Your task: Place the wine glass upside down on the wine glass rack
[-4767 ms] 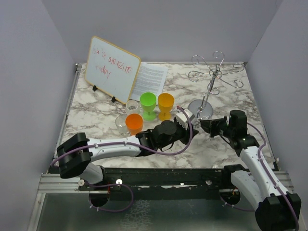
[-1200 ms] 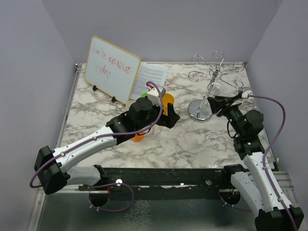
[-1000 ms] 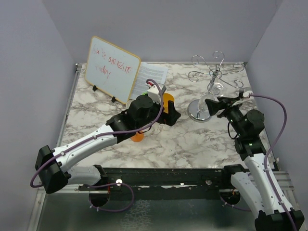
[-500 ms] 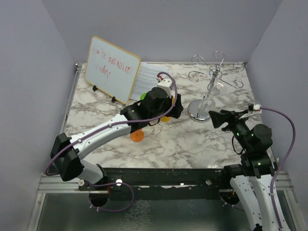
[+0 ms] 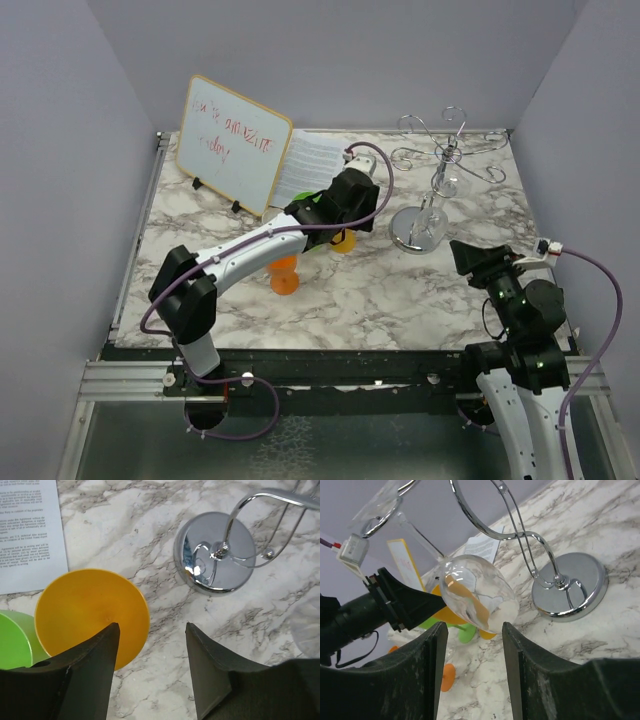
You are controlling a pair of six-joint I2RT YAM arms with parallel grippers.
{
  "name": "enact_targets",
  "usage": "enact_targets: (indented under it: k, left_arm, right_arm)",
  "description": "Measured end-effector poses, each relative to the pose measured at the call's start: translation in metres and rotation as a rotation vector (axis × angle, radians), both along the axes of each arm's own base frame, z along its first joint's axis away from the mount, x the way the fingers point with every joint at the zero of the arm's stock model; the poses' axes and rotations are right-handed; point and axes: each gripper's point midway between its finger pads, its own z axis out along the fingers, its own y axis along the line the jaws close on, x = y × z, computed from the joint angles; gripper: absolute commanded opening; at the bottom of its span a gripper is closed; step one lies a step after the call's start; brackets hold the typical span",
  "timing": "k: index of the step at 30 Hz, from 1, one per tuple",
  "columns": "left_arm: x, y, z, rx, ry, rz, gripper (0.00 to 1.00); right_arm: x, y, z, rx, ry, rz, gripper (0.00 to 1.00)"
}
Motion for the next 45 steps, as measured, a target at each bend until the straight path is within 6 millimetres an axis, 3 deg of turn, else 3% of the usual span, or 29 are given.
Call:
enact_targets:
  k: [7,11,12,19,24,29,35,42,45]
  left_arm:
    - [0.003,0.006,-0.040,0.116,0.058,-0.007,0.30]
    - [0.000,0.008,-0.051,0.147,0.085,-0.028,0.03]
    - [-0.001,0.007,-0.052,0.147,0.089,-0.037,0.00]
    - [-0.006,-0.002,-0.046,0.121,0.101,-0.100,0.00]
    - [-0.019,-0.010,-0.035,0.068,0.119,-0.145,0.00]
    - [-0.057,-0.013,-0.011,-0.049,0.103,-0.203,0.00]
    - [-0.101,-0.008,0.004,-0.251,0.053,-0.246,0.00]
    - [-0.133,-0.024,-0.004,-0.354,0.004,-0.297,0.00]
    - [-0.148,-0.041,0.008,-0.385,-0.054,-0.347,0.00]
  right_arm:
    - [0.003,-0.008,-0.013,0.093,0.081,-0.072,0.45]
    - [0.008,-0.009,-0.027,0.131,0.158,-0.094,0.38]
    - [0.009,-0.008,-0.032,0.142,0.184,-0.098,0.37]
    - [0.015,-0.003,-0.053,0.229,0.309,-0.114,0.35]
    - [0.013,-0.001,-0.061,0.331,0.377,-0.140,0.41]
    - [0.009,0.009,-0.086,0.465,0.491,-0.148,0.52]
    - [-0.001,0.031,-0.131,0.617,0.680,-0.107,0.53]
    - [-0.001,0.053,-0.123,0.777,0.760,-0.029,0.42]
    - [-0.001,0.060,-0.120,0.836,0.790,-0.003,0.42]
